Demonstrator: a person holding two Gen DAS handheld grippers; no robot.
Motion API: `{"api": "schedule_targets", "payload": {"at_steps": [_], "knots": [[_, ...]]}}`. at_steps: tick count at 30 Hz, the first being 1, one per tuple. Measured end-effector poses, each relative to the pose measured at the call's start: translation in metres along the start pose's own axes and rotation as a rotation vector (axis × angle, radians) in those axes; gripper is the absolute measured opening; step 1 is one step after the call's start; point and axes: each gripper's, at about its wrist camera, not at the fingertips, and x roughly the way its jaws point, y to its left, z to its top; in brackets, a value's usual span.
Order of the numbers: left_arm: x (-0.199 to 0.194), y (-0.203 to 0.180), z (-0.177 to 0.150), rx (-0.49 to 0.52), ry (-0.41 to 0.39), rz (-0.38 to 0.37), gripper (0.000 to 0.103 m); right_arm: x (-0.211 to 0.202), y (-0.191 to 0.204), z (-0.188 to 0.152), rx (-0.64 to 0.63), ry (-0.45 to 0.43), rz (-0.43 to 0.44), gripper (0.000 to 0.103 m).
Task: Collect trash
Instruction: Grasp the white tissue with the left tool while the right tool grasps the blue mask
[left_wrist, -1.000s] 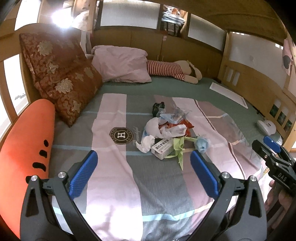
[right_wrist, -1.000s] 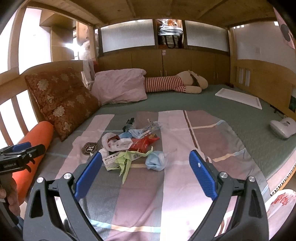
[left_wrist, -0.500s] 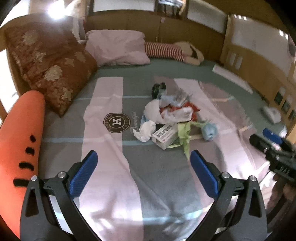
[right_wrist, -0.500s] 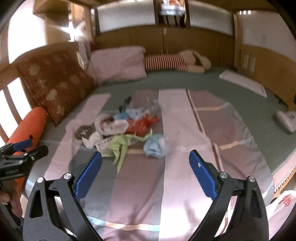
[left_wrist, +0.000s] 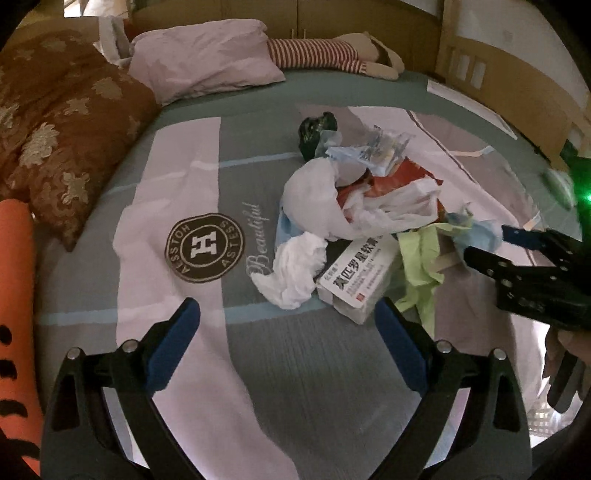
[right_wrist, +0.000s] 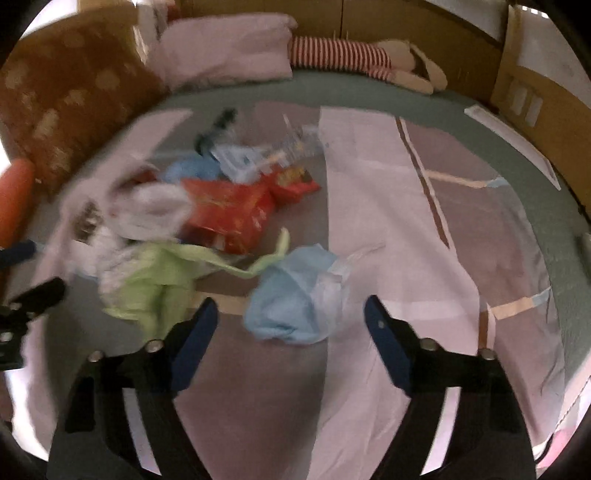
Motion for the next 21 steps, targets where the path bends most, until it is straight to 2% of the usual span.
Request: {"api": "schedule_targets", "payload": {"at_steps": [2, 5, 7, 10, 12, 14, 16, 17, 18, 21], "knots": [[0.007, 0.001, 0.004, -0.009, 0.002, -0.004, 0.095, 0.009, -0.008, 0.000, 0.029, 0.031, 0.023, 0.035], [0.014, 0.006, 0.010, -0.035, 0.006, -0.021, 0.095, 0.002, -0.017, 0.003, 0.058, 0.014, 0.012, 0.022], [0.022, 0.008, 0.015, -0.060, 0.021, -0.050, 0.094, -0.009, -0.026, 0.003, 0.106, -0.014, 0.010, 0.021], [0.034, 0.009, 0.020, -0.089, 0.051, -0.072, 0.080, -0.014, -0.037, 0.001, 0.150, -0.015, 0.004, 0.021], [0.044, 0.010, 0.020, -0.106, 0.080, -0.094, 0.062, -0.015, -0.040, 0.001, 0.148, -0.019, -0.003, 0.021], [0.050, 0.014, 0.019, -0.116, 0.097, -0.090, 0.051, -0.013, -0.041, 0.000, 0.142, -0.016, -0.007, 0.021], [0.051, 0.020, 0.018, -0.132, 0.100, -0.093, 0.034, -0.013, -0.041, 0.003, 0.140, -0.018, -0.010, 0.021], [0.049, 0.024, 0.018, -0.140, 0.098, -0.099, 0.016, -0.015, -0.041, 0.004, 0.141, -0.028, -0.012, 0.021], [0.044, 0.029, 0.020, -0.152, 0.093, -0.111, 0.010, -0.019, -0.042, 0.005, 0.142, -0.045, -0.016, 0.021], [0.025, 0.041, 0.026, -0.192, 0.051, -0.102, 0.005, -0.039, -0.041, 0.009, 0.145, -0.116, -0.027, 0.021]]}}
